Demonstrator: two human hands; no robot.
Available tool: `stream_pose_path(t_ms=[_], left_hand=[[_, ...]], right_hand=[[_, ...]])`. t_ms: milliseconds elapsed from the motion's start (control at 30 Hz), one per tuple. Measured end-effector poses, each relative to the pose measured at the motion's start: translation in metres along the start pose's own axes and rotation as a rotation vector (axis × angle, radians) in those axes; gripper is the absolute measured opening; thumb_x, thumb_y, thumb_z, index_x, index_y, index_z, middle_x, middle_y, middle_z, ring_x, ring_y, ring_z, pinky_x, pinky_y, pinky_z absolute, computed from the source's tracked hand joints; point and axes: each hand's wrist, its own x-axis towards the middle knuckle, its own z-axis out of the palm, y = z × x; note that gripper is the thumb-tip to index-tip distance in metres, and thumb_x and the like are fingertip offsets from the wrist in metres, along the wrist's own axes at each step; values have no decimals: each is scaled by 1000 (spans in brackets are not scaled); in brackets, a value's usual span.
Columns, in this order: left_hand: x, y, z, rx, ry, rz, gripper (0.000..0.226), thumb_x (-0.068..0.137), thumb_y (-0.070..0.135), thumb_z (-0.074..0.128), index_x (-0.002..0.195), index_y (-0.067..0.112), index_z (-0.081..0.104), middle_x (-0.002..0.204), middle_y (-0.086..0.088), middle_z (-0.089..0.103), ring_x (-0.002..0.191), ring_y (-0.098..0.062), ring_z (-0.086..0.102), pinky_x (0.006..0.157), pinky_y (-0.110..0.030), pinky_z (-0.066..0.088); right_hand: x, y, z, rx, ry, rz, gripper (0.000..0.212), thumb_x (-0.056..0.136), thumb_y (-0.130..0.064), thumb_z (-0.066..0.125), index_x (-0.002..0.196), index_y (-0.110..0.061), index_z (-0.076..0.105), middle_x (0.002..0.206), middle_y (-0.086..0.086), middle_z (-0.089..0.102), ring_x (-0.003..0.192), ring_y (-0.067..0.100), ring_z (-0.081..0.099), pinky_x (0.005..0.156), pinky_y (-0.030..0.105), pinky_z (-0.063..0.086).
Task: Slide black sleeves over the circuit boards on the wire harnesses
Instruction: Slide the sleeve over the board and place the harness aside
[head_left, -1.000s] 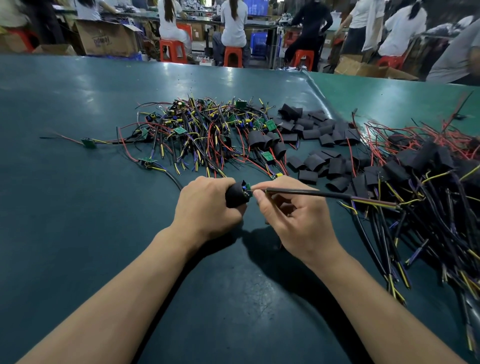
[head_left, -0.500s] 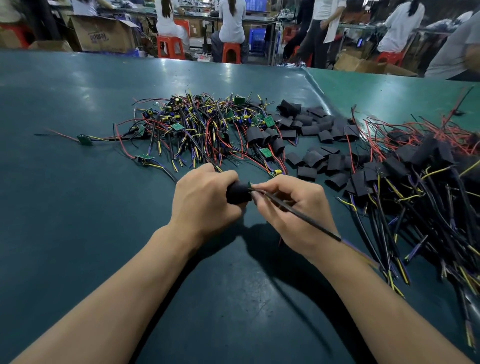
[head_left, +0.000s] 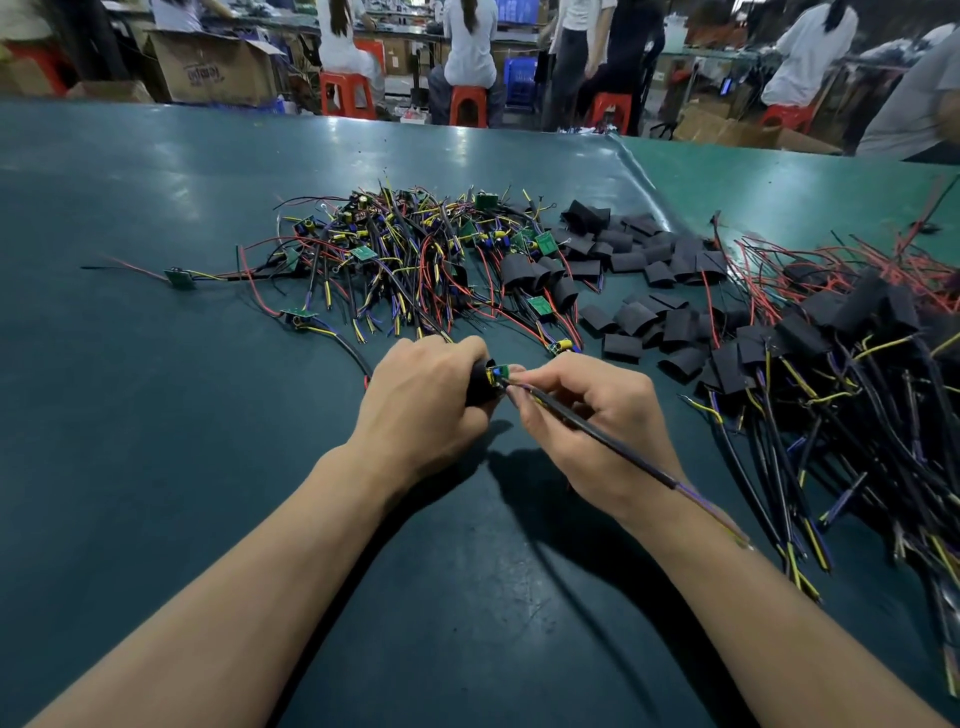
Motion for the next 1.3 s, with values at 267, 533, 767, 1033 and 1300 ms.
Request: stream_pose_path(t_ms=[267, 533, 767, 1033, 1300], left_hand=[[1, 1, -1, 53, 60, 15, 21, 69, 13, 80, 73, 6, 61, 59, -11, 53, 58, -33, 52, 54, -31, 34], [2, -2, -2, -18, 0, 4, 19, 78, 21, 73, 91, 8, 68, 72, -13, 63, 71, -37, 58, 61, -40, 45], [-1, 8, -8, -46, 44, 122, 35, 76, 31, 43, 79, 9, 70, 59, -11, 62, 55, -35, 60, 49, -36, 47], [0, 10, -10, -101, 96, 77, 35, 77, 35, 45, 79, 9, 69, 61, -7, 64, 55, -32, 60, 49, -35, 45], [-1, 7, -7, -117, 151, 73, 44, 72, 42, 54, 99, 11, 70, 77, -5, 69, 69, -30, 65, 60, -33, 48]], right_hand=[[2, -15, -1, 399, -32, 396, 11, 87, -3, 71, 83, -13, 73, 65, -7, 68, 52, 8, 60, 48, 18, 46], [1, -17, -1, 329, -41, 348, 12, 88, -6, 70, 80, -16, 71, 64, -8, 61, 52, 9, 54, 51, 24, 43], [-1, -15, 1, 170, -77, 224, 7, 84, -15, 69, 84, -8, 72, 72, 0, 66, 60, 15, 58, 55, 26, 47], [-1, -17, 6, 266, -20, 318, 9, 82, -21, 68, 82, -30, 69, 78, -5, 67, 60, 19, 60, 54, 31, 50], [1, -20, 3, 360, 20, 428, 7, 89, -3, 68, 84, -7, 70, 67, 9, 65, 53, 16, 59, 48, 19, 50]])
